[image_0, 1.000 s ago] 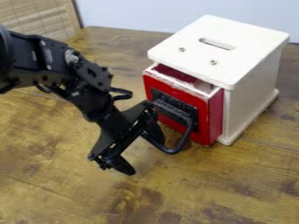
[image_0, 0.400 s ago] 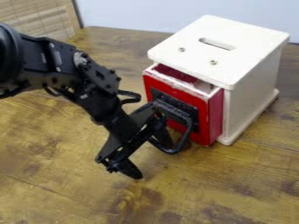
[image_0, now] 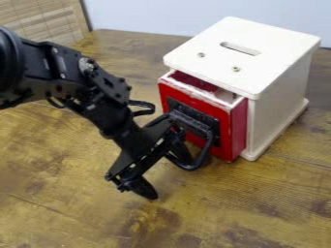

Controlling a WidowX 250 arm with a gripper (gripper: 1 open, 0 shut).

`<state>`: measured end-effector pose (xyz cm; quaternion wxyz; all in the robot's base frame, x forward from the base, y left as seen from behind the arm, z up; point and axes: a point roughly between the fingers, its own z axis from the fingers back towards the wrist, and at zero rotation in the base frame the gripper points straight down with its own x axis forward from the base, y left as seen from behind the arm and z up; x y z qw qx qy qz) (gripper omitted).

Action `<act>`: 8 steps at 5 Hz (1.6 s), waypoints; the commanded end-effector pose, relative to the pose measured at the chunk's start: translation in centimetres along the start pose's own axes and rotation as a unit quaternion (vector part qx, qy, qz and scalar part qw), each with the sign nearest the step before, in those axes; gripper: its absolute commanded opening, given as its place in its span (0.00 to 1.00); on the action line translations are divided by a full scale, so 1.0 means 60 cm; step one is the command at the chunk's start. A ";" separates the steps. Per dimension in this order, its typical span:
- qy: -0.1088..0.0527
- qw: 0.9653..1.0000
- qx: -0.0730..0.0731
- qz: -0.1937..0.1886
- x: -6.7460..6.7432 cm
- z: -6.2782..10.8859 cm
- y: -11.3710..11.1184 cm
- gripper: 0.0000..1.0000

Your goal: Open the drawer

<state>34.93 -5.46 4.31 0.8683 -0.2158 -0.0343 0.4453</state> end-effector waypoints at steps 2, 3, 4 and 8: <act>-0.013 1.000 -0.026 0.009 0.014 0.023 -0.016 1.00; -0.014 0.999 -0.029 0.020 0.003 0.019 -0.020 1.00; -0.004 1.000 -0.028 0.006 -0.007 0.019 -0.023 1.00; 0.036 0.998 -0.024 -0.049 -0.002 0.020 -0.017 1.00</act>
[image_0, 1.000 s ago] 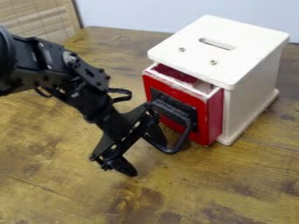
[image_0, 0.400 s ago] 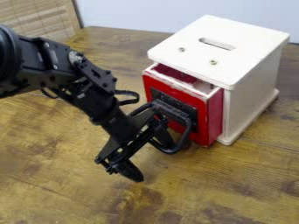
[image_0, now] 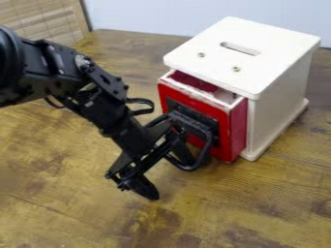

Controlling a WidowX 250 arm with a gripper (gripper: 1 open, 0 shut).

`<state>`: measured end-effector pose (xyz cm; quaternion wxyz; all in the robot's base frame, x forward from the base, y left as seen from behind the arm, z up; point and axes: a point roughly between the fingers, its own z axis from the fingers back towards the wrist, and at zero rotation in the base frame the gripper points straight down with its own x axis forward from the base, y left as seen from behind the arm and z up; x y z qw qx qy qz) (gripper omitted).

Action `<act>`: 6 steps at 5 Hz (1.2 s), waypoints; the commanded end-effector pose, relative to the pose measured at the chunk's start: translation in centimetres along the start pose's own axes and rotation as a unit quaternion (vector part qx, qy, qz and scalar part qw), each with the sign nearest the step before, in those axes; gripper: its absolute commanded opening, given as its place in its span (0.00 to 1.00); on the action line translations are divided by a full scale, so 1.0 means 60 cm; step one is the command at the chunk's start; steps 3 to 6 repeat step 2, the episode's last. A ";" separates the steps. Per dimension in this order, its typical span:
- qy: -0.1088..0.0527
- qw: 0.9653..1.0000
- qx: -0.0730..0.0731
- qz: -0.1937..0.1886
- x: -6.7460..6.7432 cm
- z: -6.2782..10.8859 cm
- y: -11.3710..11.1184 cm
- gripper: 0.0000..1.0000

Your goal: Open the drawer

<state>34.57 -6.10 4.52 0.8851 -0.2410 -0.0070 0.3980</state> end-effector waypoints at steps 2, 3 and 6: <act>-0.001 1.000 -0.018 -0.015 0.022 0.029 -0.018 1.00; -0.001 1.000 -0.018 -0.015 0.022 0.029 -0.018 1.00; -0.001 1.000 -0.018 -0.015 0.022 0.029 -0.018 1.00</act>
